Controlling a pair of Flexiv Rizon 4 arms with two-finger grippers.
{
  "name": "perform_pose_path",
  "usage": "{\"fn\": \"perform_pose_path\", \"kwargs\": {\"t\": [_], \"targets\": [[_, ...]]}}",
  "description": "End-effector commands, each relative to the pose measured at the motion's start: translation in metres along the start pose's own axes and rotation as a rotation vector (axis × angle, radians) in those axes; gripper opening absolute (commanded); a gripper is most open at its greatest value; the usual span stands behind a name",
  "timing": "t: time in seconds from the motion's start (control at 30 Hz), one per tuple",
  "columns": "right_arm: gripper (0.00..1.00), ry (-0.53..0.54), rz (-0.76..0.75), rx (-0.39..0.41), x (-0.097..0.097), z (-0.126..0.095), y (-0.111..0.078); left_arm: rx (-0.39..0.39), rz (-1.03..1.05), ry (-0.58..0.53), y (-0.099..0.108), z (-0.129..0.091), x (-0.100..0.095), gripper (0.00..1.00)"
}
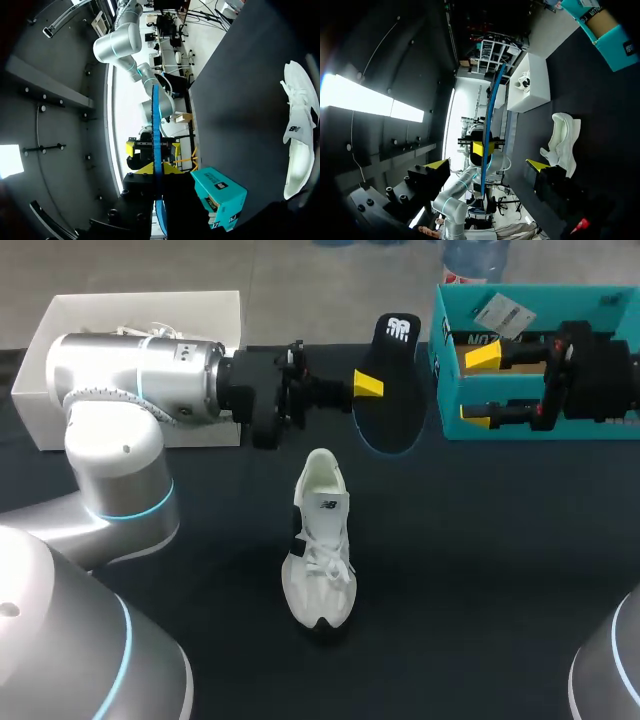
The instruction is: Take the shoe out of the shoebox, open the shoe tongue, remove and reinsert the insole, then place the shoe into the shoebox
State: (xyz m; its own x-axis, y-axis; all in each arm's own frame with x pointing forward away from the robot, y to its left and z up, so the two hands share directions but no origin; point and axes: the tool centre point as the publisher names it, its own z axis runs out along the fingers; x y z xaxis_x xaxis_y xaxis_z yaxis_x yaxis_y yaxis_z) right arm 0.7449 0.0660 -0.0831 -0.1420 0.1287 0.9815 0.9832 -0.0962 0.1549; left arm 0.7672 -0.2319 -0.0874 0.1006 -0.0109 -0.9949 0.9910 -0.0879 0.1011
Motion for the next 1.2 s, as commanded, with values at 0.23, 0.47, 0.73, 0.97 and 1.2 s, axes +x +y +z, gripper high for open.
{"fn": "perform_pose_path", "kwargs": {"t": [0.23,0.47,0.73,0.97,1.2], "targets": [[1.0,-0.004,0.007,-0.056,-0.001,-0.005,-0.007,0.007,-0.01,0.004,-0.001,-0.019,0.0,0.0],[1.0,-0.008,0.015,-0.045,-0.004,-0.006,-0.007,0.005,-0.026,0.002,-0.001,-0.023,0.002,0.0],[1.0,-0.003,0.027,-0.01,-0.011,-0.02,-0.005,-0.011,-0.018,-0.005,-0.004,-0.025,0.001,0.0],[1.0,-0.002,0.027,-0.011,-0.01,-0.021,-0.004,-0.037,-0.016,0.004,-0.005,-0.025,0.001,0.0],[1.0,-0.002,0.027,-0.011,-0.01,-0.021,-0.004,-0.037,-0.016,0.004,-0.005,-0.025,0.001,0.0]]}}
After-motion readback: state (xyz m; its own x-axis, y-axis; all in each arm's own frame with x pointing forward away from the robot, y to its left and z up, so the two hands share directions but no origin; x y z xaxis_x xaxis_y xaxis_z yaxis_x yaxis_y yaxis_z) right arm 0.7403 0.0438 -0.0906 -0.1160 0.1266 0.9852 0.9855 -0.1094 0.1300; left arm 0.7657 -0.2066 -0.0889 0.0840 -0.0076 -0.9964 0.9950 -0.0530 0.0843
